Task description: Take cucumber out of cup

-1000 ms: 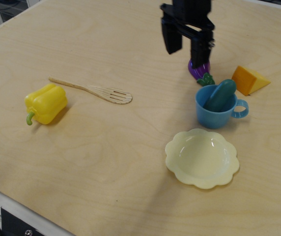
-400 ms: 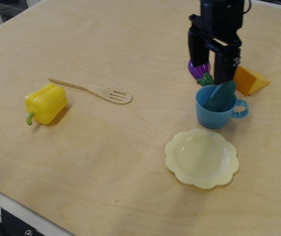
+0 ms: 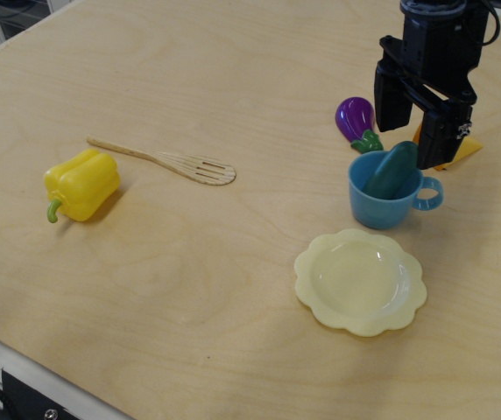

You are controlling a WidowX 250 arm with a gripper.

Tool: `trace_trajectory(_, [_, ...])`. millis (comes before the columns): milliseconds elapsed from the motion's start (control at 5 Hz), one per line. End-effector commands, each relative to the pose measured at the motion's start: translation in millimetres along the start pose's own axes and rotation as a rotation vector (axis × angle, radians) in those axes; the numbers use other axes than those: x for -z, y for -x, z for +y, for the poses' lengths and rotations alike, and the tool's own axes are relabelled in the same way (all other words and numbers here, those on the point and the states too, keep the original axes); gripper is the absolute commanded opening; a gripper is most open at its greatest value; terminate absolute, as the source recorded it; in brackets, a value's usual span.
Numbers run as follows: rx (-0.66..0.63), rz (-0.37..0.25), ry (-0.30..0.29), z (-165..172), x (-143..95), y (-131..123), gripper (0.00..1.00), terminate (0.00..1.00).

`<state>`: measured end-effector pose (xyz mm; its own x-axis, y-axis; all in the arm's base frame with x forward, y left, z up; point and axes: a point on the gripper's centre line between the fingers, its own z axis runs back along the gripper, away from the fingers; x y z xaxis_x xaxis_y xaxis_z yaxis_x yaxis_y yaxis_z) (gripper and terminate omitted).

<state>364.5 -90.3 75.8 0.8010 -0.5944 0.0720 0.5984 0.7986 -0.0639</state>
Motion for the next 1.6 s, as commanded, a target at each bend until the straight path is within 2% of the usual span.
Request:
trace_trajectory(0, [-0.004,-0.005,-0.044,3.8,-6.7,-2.2,1.00,0.00])
trace_trajectory(600, [-0.011,0.049,-0.067,2.0,1.3,-3.2,1.00,0.00])
trace_trajectory(800, [-0.021,0.064,-0.074,3.8,3.6,-3.6,0.00,0.00])
trace_trajectory(1000, [-0.026,0.074,-0.086,3.8,2.9,-1.3,0.00,0.00])
trace_trajectory(1200, [-0.029,0.055,-0.092,2.1,-6.5,1.6,0.00,0.00])
trace_trajectory(1400, [-0.048,0.011,-0.113,0.1,-25.0,10.2,0.00,0.00])
